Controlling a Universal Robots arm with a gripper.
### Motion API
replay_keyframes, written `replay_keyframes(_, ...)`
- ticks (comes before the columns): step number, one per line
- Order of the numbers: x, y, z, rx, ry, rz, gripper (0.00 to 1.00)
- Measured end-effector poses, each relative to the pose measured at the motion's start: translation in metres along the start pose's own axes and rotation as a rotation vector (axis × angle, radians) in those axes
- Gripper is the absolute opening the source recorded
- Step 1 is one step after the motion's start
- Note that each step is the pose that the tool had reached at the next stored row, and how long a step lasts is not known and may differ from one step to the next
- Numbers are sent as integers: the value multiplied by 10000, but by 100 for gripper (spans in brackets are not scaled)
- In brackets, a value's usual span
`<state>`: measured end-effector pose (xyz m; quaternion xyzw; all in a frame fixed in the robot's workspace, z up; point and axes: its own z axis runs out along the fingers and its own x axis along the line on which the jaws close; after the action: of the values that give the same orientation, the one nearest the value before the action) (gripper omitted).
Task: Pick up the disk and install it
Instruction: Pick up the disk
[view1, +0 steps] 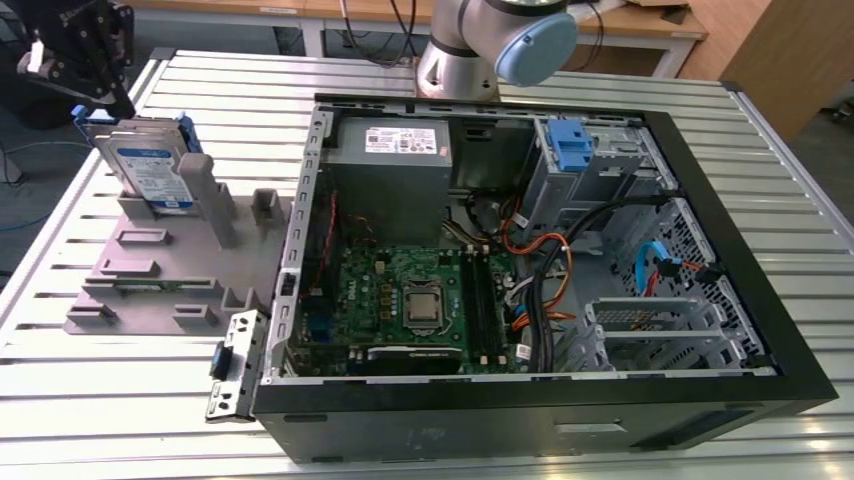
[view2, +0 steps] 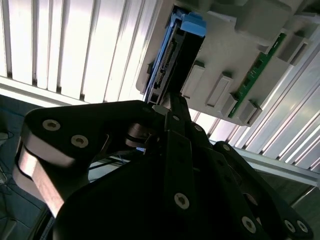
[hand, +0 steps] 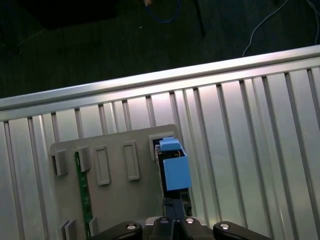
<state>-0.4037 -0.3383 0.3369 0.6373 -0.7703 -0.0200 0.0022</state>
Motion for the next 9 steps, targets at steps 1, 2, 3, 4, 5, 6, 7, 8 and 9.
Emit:
replay_keyframes(1, -3, -3, 1, -1, 1, -22, 11)
replay_keyframes(2, -8, -6, 2, -1, 2, -45, 11)
replay_keyframes(3, -13, -7, 4, -1, 3, -69, 11)
replay_keyframes(4, -17, -11, 6, -2, 3, -96, 11)
replay_keyframes(5, -18, -14, 7, -1, 2, -120, 11)
replay_keyframes(6, -18, -14, 7, -3, 2, -140, 11)
replay_keyframes(7, -18, -14, 7, -4, 2, -147, 11)
replay_keyframes(8, -18, -14, 6, -4, 2, -147, 11)
replay_keyframes(9, -18, -15, 4, -4, 2, -154, 11)
